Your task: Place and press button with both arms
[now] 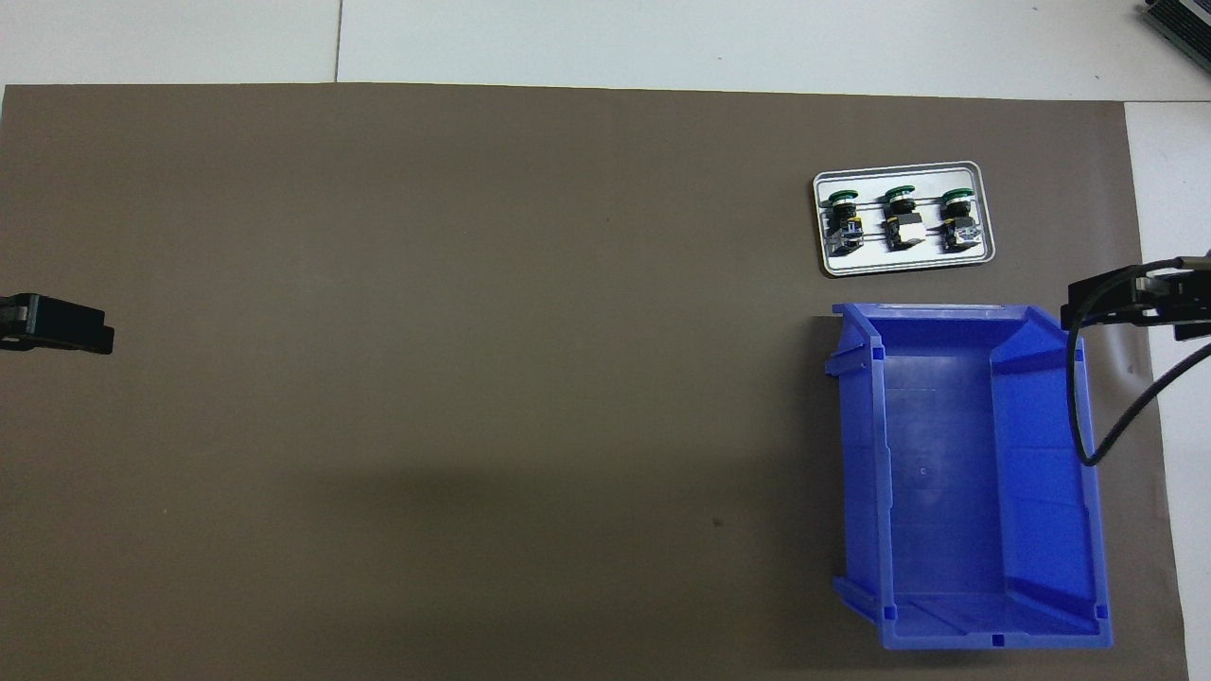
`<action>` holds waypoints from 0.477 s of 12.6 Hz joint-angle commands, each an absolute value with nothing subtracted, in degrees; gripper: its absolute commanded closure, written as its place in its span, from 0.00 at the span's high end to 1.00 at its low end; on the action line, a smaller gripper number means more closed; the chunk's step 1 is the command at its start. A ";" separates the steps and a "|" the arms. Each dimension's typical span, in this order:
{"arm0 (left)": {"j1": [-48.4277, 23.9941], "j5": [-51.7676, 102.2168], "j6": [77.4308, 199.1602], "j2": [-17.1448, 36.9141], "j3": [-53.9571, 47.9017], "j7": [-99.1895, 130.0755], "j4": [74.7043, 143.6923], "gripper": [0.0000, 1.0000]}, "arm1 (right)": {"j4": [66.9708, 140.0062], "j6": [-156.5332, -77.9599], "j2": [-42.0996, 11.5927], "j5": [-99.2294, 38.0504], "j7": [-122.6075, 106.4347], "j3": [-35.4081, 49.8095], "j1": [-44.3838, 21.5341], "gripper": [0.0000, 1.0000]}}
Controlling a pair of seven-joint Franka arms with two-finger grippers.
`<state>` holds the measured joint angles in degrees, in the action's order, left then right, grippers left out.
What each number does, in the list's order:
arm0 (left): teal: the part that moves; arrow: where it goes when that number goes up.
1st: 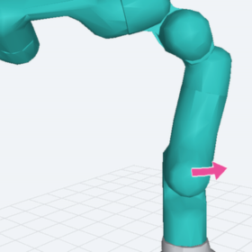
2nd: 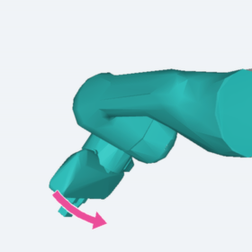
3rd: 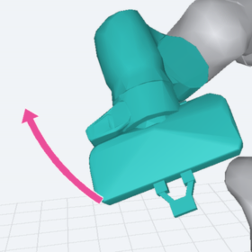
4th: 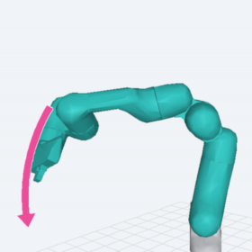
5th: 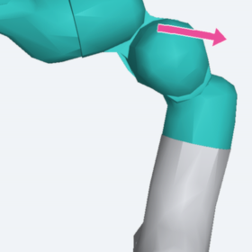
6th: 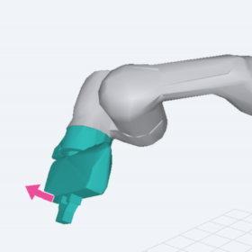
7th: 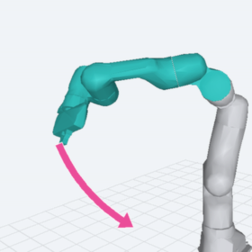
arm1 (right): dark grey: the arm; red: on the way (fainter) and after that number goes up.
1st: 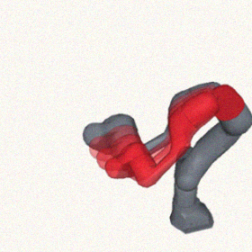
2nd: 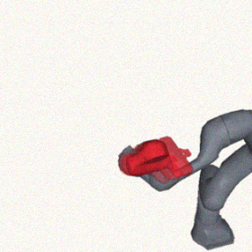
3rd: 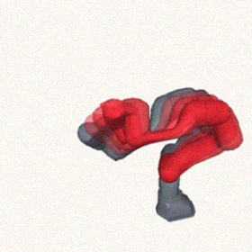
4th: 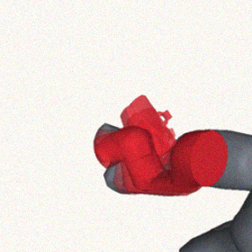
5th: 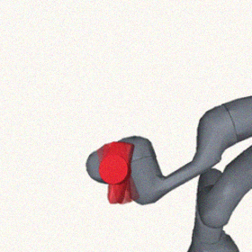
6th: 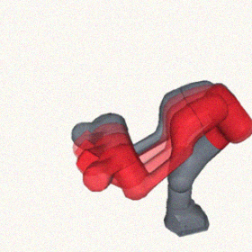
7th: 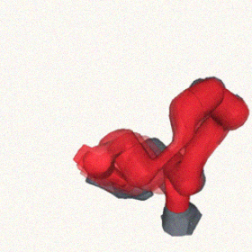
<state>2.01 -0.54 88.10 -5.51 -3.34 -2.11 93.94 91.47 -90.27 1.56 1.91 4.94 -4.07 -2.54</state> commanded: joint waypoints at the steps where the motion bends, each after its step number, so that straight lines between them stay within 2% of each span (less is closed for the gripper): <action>1: 2.81 -0.26 88.07 -6.68 -3.69 -2.72 95.01 1.00 | 92.20 -96.30 -0.25 2.99 3.60 -3.52 -1.76 1.00; 3: 2.81 -0.26 88.07 -6.68 -3.69 -2.72 95.01 1.00 | 90.19 -100.88 -5.77 2.03 3.52 -3.52 -0.89 1.00; 6: 2.81 -0.26 88.15 -6.68 -3.69 -2.72 95.01 1.00 | 87.36 -112.36 -16.84 2.20 2.99 -3.52 -1.67 1.00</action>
